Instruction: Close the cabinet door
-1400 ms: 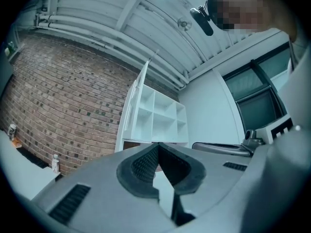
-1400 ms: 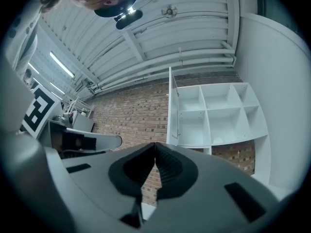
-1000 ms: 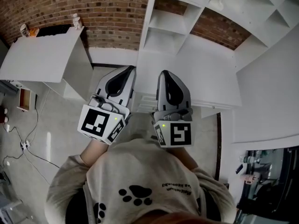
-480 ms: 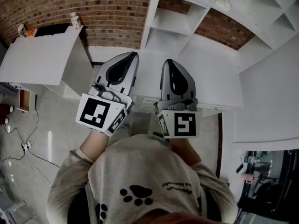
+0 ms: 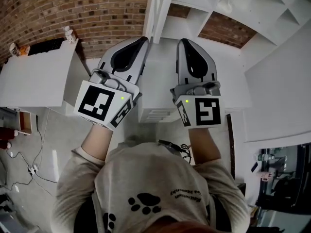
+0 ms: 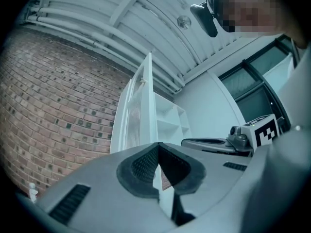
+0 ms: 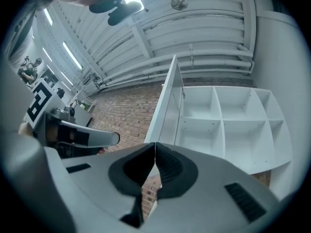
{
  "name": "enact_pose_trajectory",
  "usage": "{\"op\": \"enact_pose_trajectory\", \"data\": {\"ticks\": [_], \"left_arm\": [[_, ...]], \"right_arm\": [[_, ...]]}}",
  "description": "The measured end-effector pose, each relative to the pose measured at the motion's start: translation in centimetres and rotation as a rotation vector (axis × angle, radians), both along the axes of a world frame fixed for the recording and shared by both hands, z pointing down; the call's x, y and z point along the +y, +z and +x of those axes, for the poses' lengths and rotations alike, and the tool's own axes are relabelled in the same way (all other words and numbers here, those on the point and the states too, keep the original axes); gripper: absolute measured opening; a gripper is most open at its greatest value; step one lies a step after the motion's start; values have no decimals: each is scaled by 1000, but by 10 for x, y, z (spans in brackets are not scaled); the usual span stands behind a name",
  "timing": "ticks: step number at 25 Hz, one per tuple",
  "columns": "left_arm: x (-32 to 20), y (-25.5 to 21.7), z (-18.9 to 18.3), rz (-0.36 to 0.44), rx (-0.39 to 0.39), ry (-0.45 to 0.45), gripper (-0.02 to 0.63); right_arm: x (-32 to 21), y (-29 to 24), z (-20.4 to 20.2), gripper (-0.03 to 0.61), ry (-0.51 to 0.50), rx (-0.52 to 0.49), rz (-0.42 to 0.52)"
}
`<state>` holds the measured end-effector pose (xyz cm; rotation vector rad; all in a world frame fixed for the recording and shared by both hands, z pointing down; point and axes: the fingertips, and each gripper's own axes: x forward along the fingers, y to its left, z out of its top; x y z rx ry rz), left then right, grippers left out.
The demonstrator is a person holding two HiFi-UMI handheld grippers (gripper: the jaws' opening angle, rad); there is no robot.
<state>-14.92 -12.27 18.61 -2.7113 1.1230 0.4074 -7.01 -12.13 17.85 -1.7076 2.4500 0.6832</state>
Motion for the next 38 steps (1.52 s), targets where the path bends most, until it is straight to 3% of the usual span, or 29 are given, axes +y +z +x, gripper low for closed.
{"op": "enact_pose_trajectory", "data": {"ticks": [5, 15, 19, 28, 38], "left_arm": [[-14, -26, -2, 16, 10, 70, 9], [-35, -59, 11, 48, -50, 176, 9], [-42, -68, 14, 58, -58, 203, 9], [-56, -85, 18, 99, -88, 198, 9], [-66, -87, 17, 94, -67, 209, 9]], "right_arm": [[-13, -26, -5, 12, -3, -19, -7], [-29, -66, -15, 19, -25, -64, -31], [-40, -72, -20, 115, -53, -72, -63], [-55, -109, -36, 163, -91, -58, -33], [-77, -120, -47, 181, -48, -46, -43]]}}
